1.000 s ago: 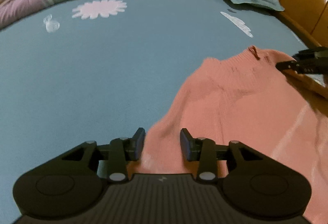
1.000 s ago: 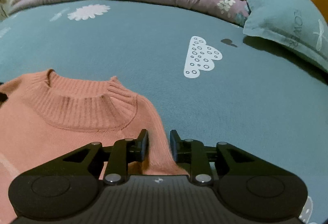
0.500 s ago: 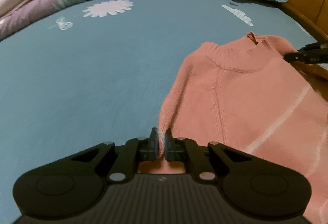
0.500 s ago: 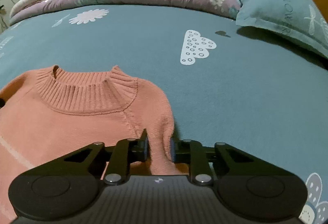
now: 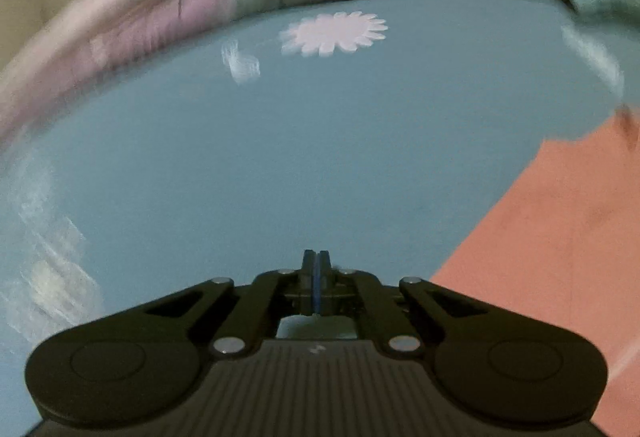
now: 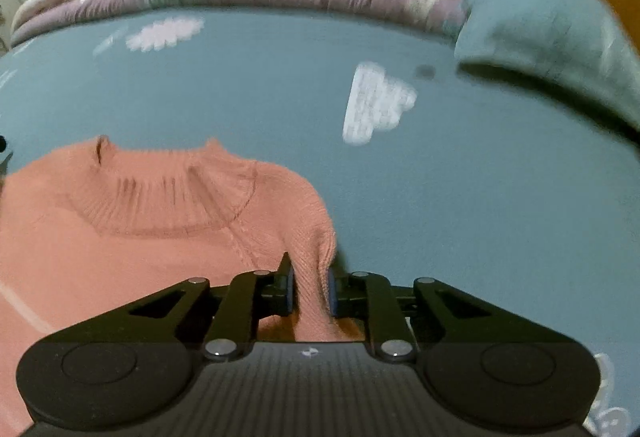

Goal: Fold clothes
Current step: 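Open both tools and release the collar onto the bed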

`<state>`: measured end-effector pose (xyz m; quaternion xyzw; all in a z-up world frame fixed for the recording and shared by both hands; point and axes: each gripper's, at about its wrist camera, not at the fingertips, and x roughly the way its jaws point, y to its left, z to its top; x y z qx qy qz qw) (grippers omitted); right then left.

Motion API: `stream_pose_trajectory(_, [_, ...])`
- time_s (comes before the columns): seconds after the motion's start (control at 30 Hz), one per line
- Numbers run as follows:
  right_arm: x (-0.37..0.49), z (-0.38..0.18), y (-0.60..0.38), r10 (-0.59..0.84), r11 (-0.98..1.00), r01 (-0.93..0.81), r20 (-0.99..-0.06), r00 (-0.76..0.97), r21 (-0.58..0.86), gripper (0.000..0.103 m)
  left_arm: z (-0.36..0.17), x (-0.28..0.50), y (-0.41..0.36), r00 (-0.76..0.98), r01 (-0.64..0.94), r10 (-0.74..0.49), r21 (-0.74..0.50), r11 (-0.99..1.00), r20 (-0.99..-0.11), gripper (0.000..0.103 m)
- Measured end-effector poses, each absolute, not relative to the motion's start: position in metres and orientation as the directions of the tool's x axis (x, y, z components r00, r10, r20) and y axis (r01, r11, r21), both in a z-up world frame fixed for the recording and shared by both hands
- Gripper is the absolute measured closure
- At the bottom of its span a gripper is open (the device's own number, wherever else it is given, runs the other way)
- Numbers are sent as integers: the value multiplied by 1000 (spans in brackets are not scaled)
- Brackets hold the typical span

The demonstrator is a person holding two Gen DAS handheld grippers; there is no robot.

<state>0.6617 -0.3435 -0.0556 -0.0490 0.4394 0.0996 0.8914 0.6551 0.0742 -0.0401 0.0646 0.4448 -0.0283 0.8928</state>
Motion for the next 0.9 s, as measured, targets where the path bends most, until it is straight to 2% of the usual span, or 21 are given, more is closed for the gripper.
stream_pose_trajectory(0.07, [667,-60,-349,125,973,-231,-781,612,-25,62,-35,648,72,609,146,-41,61,987,-792,103])
stream_pose_trajectory(0.2, [688,-67,-358,147,966,-257,-777,612,-19,50,-27,627,51,576,290,-222,-58,955,-786,103])
stream_pose_trajectory(0.27, [699,-68,-363,167,963,-268,-783,599,1,38,-29,616,35,534,374,-338,-142,917,-775,102])
stream_pose_trajectory(0.37, [709,-70,-372,191,962,-270,-789,584,33,29,-48,612,12,457,453,-442,-226,862,-772,93])
stream_pose_trajectory(0.43, [710,-71,-374,196,961,-273,-788,583,37,28,-65,620,7,452,433,-402,-197,879,-796,91])
stream_pose_trajectory(0.57, [704,-58,-383,213,967,-241,-778,591,81,29,-71,637,24,453,328,-444,-319,889,-773,90])
stream_pose_trajectory(0.63, [697,-41,-395,238,968,-207,-759,606,138,30,-71,637,26,451,331,-441,-314,890,-776,90])
stream_pose_trajectory(0.73, [658,-2,-432,267,962,-152,-662,700,227,30,-71,630,23,470,360,-426,-273,892,-773,90])
stream_pose_trajectory(0.8, [625,13,-460,202,973,-81,-633,748,215,32,-72,628,27,472,346,-431,-288,893,-769,90])
stream_pose_trajectory(0.9, [579,9,-493,72,987,41,-669,740,152,37,-72,629,25,468,327,-434,-305,894,-770,90])
